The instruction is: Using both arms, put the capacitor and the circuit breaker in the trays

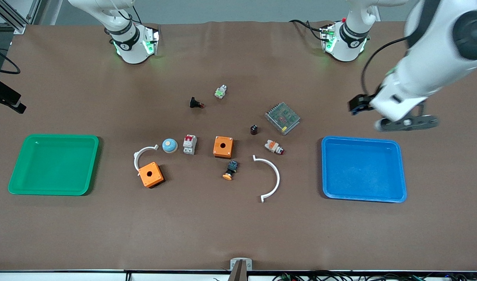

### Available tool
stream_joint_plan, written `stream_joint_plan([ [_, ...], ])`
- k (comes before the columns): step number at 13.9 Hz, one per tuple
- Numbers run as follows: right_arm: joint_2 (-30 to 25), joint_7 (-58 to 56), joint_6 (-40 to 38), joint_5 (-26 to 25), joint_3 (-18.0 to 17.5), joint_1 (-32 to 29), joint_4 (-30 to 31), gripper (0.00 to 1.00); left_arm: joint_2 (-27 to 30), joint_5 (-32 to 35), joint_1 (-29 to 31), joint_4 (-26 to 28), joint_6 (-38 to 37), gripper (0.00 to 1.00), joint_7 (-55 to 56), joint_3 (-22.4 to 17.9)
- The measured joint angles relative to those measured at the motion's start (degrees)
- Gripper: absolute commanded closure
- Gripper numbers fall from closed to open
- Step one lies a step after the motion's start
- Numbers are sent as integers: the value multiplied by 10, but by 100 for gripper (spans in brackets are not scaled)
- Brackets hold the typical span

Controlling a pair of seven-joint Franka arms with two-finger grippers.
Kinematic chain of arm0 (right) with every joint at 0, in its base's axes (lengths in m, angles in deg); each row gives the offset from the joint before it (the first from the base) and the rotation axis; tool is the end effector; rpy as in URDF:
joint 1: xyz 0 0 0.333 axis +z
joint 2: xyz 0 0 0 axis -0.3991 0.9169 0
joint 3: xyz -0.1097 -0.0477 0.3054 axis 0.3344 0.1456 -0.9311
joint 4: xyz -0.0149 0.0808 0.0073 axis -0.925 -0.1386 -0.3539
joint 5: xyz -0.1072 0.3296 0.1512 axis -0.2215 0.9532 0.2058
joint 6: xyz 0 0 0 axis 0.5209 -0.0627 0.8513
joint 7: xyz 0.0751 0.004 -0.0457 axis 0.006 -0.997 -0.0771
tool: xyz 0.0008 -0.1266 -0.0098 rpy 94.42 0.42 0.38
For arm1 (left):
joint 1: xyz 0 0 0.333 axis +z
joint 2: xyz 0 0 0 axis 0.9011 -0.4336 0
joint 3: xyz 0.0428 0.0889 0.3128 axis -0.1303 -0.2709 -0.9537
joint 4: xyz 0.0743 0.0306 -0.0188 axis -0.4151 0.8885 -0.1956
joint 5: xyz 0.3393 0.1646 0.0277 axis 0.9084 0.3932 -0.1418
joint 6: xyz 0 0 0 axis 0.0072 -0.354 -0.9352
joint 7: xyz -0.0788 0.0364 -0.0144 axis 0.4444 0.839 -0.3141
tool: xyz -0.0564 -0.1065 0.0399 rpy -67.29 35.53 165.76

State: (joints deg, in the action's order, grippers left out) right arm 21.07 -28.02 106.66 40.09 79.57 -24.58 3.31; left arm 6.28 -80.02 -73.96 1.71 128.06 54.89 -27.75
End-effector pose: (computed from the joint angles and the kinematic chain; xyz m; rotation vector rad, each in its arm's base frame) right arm 0.5423 -0.0422 0.6549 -3.1167 0.2056 -0.1729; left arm 0.5499 -0.2103 0.5343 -3.0752 -0.1202 0.2069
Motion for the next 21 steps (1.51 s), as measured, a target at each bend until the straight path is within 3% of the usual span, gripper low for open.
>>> stream_joint_plan([
  [5,1,0,0,0,-1,0,0,0,-64,0,-107,105,193,0,209,3],
  [8,17,0,-2,0,-6,2,1,0,-113,1,-158,141,295,1,323,3],
  [10,46,0,-1,1,-11,24,2,0,-149,1,-185,150,361,5,395,2],
  [12,80,2,5,0,-13,54,1,0,-185,6,-206,152,417,15,443,1],
  [17,132,13,29,2,-16,125,2,0,-258,65,-236,152,458,28,542,1],
  [21,174,179,90,3,-20,243,39,0,-269,66,-249,151,459,38,565,1],
])
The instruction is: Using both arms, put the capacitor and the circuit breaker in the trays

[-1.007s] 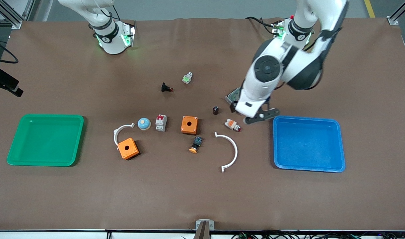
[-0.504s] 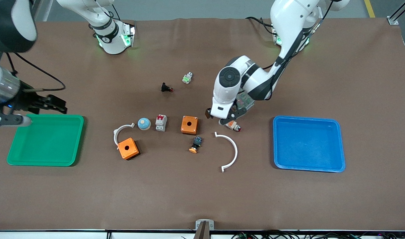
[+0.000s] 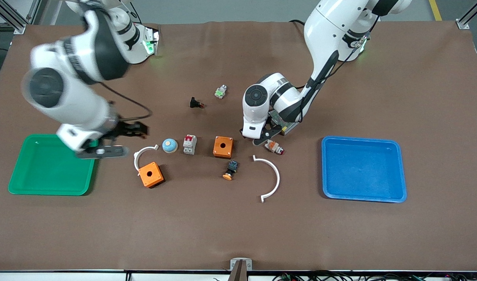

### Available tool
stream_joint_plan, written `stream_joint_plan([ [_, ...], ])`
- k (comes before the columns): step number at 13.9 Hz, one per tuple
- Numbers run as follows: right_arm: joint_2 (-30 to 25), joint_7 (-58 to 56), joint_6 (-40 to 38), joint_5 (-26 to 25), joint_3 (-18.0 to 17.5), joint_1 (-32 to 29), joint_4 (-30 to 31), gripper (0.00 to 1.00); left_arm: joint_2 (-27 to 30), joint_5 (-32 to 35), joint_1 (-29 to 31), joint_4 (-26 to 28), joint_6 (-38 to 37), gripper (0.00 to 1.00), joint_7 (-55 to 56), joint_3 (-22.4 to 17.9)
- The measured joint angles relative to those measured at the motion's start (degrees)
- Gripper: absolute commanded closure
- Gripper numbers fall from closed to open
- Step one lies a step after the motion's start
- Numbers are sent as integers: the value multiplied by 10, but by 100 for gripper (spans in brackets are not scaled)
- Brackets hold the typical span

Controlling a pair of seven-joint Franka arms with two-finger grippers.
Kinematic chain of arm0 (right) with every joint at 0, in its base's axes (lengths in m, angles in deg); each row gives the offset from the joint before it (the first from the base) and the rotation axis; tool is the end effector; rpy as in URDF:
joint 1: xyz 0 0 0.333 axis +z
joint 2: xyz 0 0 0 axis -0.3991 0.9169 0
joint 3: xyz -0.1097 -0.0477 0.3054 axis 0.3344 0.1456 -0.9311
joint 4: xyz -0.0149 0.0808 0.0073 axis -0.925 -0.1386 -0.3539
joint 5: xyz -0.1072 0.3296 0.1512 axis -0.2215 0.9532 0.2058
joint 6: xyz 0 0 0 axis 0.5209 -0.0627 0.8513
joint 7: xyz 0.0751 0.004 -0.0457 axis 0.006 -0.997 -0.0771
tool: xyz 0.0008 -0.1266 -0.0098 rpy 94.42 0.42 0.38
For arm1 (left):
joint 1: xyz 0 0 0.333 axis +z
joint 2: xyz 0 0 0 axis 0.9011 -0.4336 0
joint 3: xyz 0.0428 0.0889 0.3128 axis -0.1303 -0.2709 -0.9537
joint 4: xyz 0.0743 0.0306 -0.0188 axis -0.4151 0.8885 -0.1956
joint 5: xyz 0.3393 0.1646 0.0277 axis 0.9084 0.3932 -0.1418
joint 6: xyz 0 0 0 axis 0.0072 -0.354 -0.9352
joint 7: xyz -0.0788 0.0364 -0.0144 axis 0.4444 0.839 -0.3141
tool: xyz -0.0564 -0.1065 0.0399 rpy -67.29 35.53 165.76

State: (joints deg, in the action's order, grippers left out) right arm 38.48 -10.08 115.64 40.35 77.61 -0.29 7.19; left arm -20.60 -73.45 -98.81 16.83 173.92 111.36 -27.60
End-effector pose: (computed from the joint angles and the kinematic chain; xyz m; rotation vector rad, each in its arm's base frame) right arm 0.5811 0.2344 0.4579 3.1094 0.0143 -0.1571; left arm 0.4483 -0.4681 0.1871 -2.9788 -0.8543 0.0900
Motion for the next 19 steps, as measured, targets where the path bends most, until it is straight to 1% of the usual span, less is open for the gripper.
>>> stream_joint_plan([
  [1,10,46,38,0,0,27,20,0,0,0,-2,0,0,44,2,0],
  [3,36,121,120,0,-1,72,60,0,0,0,-2,-1,0,66,2,0],
  [4,52,140,159,0,0,87,73,0,0,0,-2,-1,1,78,2,0],
  [5,72,149,192,0,0,97,81,0,-1,0,-2,-1,2,95,2,0],
  [6,91,152,214,0,0,101,85,0,-2,0,-2,-1,4,100,2,0],
  [9,125,152,243,0,4,101,97,0,-2,0,-2,-3,6,100,4,0],
  [11,126,152,278,0,6,101,125,0,3,0,1,-11,8,100,4,-3],
  [13,126,151,312,0,6,101,153,0,29,4,20,-21,-6,100,-3,-11],
  [15,126,144,323,0,6,101,172,0,74,6,66,-25,-42,100,-48,-12],
  [18,118,123,324,0,7,99,195,1,133,6,155,-22,-105,100,-155,-12],
  [19,114,121,325,0,7,99,202,11,143,7,184,-19,-117,100,-193,-12],
])
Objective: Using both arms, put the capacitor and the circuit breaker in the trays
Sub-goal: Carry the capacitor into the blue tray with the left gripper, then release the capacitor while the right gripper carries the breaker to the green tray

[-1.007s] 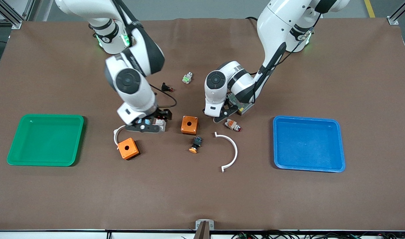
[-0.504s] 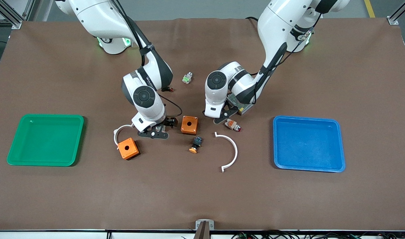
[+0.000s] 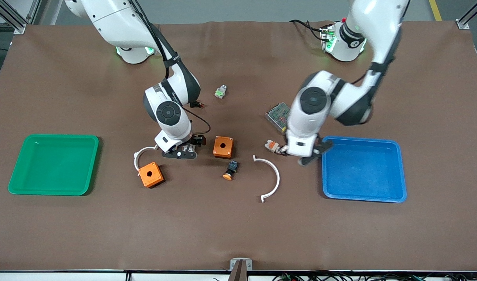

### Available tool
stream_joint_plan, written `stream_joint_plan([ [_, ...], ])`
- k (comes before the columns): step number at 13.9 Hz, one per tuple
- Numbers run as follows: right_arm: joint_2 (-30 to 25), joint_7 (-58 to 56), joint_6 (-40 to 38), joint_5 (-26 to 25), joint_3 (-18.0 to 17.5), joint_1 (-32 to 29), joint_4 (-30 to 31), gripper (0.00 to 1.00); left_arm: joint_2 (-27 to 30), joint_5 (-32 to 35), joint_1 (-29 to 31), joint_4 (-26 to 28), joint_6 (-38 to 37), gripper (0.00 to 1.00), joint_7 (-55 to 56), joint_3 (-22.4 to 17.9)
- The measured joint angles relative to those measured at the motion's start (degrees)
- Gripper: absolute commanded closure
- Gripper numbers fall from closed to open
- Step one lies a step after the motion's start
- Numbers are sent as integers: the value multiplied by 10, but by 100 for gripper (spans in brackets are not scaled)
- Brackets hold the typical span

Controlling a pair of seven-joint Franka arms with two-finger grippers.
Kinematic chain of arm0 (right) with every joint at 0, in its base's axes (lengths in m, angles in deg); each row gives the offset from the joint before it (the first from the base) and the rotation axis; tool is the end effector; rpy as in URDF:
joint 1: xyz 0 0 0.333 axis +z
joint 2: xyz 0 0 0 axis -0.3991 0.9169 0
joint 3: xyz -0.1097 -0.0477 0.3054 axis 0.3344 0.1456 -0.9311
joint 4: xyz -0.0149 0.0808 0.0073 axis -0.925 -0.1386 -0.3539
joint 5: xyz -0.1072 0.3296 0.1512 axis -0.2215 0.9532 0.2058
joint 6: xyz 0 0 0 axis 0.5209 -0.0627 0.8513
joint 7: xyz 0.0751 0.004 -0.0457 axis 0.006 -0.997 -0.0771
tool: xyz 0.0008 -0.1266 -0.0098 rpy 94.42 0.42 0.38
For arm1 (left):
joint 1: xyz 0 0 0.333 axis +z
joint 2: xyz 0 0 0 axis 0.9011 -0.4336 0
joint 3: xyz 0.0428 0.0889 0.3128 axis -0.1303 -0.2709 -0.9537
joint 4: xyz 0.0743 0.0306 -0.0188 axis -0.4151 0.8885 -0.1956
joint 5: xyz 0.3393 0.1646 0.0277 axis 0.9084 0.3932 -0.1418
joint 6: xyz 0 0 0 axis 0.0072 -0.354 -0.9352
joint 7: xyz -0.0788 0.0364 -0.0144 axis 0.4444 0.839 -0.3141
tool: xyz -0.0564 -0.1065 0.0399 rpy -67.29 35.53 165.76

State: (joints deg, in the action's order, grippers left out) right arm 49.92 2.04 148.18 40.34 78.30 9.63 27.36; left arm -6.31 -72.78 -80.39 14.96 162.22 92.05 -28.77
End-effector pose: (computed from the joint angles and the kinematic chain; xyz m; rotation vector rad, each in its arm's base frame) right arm 0.5243 0.3149 0.2255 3.0871 -0.0727 -0.1099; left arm 0.5829 -0.2846 0.3417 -2.9852 -0.8587 -0.0683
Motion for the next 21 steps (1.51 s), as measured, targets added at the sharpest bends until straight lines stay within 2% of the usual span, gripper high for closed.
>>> stream_joint_plan([
  [1,-3,-1,2,0,-1,0,5,29,5,0,31,5,-4,100,-41,0],
  [4,-6,-3,6,0,-3,0,9,68,0,0,121,21,5,100,-174,0],
  [5,-7,-4,6,0,-3,0,9,78,-5,0,147,26,15,100,-213,0],
  [7,-8,-4,7,0,-3,0,9,89,-22,0,189,34,46,100,-271,0],
  [10,-9,-4,7,0,-3,0,10,90,-64,0,235,40,91,100,-332,0],
  [12,-13,-4,6,0,-3,0,9,90,-94,0,259,43,118,94,-354,0],
  [13,-20,-4,0,0,-3,0,9,90,-104,0,264,43,124,82,-359,0],
  [14,-31,-4,-16,0,-2,-3,8,90,-111,0,265,43,126,34,-360,0],
  [15,-47,-4,-43,0,-1,-10,4,90,-113,0,265,43,126,0,-360,1],
  [18,-119,-62,-196,-1,3,-72,-39,90,-112,0,265,42,126,0,-360,1],
  [21,-163,-199,-359,-1,8,-195,-119,90,-88,0,265,33,122,0,-360,2],
])
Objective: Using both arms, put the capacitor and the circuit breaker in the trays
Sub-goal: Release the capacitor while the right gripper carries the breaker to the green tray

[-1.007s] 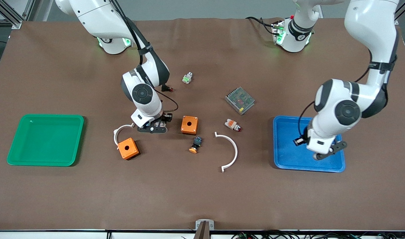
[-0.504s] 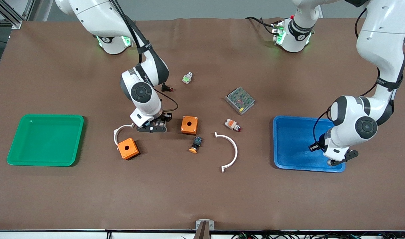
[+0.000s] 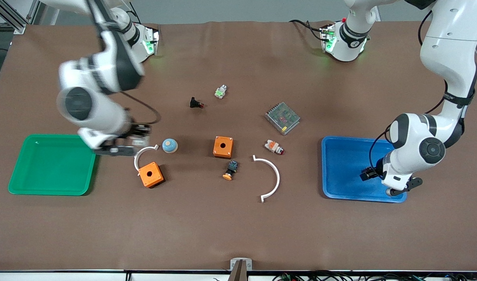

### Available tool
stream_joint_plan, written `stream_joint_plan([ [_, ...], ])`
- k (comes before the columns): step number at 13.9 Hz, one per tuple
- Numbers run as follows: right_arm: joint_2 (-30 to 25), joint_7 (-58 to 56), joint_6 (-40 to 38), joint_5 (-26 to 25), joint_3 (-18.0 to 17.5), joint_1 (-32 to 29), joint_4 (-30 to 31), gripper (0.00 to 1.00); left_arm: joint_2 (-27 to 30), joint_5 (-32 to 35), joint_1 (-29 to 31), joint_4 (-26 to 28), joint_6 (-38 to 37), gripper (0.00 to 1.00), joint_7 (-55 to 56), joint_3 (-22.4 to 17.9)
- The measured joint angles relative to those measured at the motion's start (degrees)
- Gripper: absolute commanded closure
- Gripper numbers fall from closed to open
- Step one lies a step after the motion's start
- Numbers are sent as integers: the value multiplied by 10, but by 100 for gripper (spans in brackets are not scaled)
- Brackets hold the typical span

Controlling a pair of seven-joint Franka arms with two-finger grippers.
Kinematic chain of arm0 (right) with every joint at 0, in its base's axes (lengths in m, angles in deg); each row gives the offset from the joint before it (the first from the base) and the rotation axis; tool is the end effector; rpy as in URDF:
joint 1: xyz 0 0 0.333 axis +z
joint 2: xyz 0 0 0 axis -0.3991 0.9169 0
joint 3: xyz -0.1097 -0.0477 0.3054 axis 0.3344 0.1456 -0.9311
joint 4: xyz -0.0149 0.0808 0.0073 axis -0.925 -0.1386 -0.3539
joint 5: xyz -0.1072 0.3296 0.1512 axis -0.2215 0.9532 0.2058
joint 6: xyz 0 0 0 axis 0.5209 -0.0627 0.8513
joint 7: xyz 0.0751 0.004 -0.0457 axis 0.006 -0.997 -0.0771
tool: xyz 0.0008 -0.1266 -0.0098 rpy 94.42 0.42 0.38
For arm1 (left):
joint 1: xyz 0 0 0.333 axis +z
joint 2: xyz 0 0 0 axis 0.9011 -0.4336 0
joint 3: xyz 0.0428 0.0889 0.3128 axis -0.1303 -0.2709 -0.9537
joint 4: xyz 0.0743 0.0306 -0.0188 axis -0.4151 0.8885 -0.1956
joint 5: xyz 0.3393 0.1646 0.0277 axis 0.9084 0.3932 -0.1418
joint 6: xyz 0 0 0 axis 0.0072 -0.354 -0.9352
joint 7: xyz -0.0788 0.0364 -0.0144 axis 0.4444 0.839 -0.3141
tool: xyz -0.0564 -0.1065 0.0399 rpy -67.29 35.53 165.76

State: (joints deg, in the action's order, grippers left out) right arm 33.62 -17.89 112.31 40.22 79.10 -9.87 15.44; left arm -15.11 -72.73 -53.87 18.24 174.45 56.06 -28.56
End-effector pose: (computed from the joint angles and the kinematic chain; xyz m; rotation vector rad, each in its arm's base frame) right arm 0.5721 0.1105 0.4418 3.0819 -0.0740 -0.3370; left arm 0.6520 -0.0036 0.2381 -3.0842 -0.5920 -0.0227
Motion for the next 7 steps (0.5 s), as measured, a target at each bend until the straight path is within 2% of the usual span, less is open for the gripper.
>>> stream_joint_plan([
  [2,-2,-105,-31,-2,2,-97,-30,90,44,0,0,-6,-23,0,-9,3],
  [4,10,-202,-19,-9,4,-189,-31,90,102,0,-2,-19,-71,0,-55,6],
  [7,73,-315,73,-29,4,-293,-29,90,183,0,-1,-60,-194,0,-112,6],
])
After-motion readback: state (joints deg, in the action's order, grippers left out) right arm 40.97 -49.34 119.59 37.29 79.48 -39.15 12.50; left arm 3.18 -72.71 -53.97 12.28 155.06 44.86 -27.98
